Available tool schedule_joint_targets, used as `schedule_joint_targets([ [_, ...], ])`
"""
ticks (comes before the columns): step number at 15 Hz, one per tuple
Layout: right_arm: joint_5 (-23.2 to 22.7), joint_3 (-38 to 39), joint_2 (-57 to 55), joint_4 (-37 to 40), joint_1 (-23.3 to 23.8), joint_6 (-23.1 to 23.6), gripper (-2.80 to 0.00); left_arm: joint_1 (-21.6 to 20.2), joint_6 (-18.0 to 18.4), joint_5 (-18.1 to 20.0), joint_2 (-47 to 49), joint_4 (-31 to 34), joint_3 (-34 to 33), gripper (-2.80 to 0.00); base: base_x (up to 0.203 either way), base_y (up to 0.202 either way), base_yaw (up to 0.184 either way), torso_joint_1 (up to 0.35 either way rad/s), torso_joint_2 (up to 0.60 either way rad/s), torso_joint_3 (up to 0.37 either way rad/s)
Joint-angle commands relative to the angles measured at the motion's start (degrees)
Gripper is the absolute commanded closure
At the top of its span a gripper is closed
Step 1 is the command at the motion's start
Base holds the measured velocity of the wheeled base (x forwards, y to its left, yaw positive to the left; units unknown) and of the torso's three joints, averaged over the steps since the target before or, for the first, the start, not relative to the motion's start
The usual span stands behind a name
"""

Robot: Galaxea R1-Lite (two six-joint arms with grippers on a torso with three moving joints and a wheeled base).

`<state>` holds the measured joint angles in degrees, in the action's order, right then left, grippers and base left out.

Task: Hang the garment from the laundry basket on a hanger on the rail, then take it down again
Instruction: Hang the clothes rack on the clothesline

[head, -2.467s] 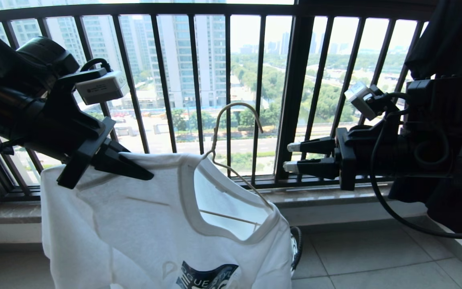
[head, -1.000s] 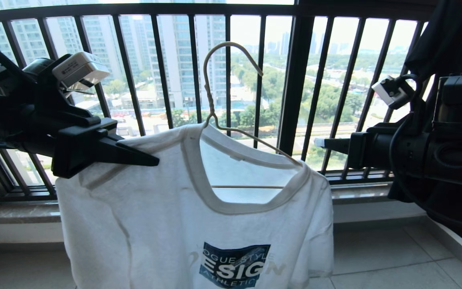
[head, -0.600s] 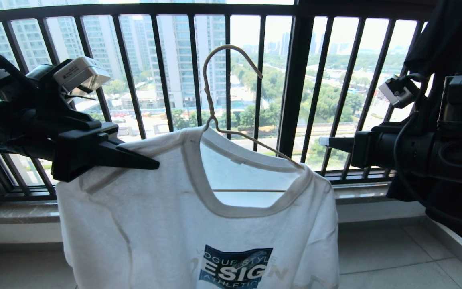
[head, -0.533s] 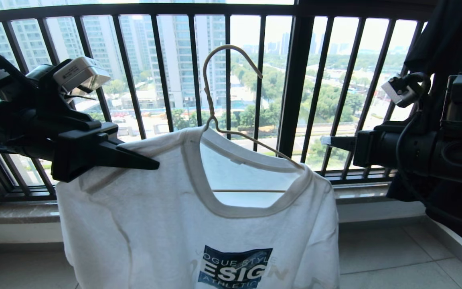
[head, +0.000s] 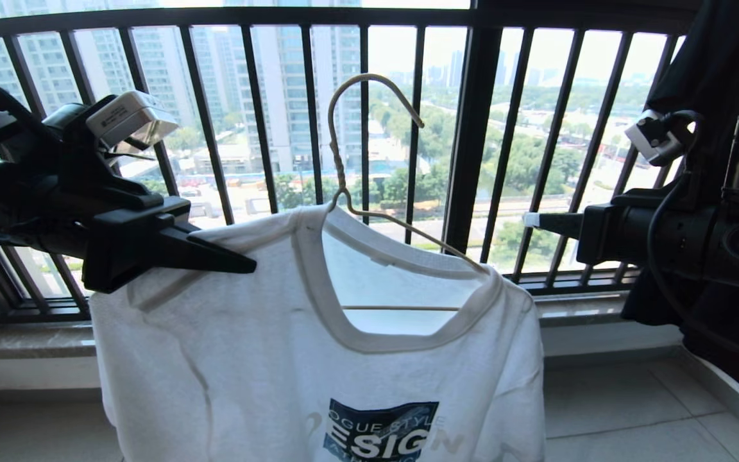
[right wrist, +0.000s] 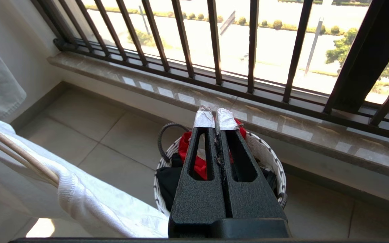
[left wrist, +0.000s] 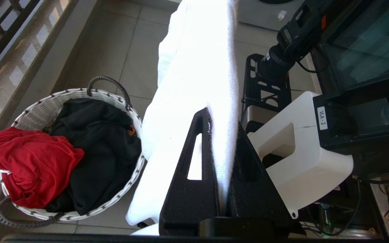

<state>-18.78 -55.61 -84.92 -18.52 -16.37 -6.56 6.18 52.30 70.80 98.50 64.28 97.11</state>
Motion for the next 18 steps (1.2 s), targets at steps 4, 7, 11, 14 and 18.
schedule_joint_targets([
  [4,-0.1,0.1,0.4,-0.1,0.2,0.1,0.0,0.5,0.3,0.4,-0.2,0.3,-0.1,0.0,0.0,0.0,0.0,0.05,-0.25,-0.312],
  [7,-0.1,0.2,0.6,-0.1,0.3,0.1,0.0,0.7,0.4,0.3,-0.2,0.3,-0.2,0.0,0.0,0.0,0.0,0.085,-0.55,-0.335],
  [11,-0.1,0.3,1.0,-0.1,0.3,0.2,0.0,1.6,0.4,0.3,-0.2,0.3,-0.4,0.0,0.0,0.0,0.0,0.14,-0.47,-0.33],
  [14,-0.1,0.3,1.0,-0.1,0.7,0.2,0.0,2.4,0.4,0.2,-0.5,0.3,-1.0,0.0,0.0,0.0,0.0,0.162,-0.47,-0.312],
  [18,-0.1,1.0,1.7,0.0,0.8,0.2,0.0,3.0,0.4,0.2,-1.2,0.3,-1.7,0.0,0.0,0.0,0.0,0.183,-0.48,-0.302],
])
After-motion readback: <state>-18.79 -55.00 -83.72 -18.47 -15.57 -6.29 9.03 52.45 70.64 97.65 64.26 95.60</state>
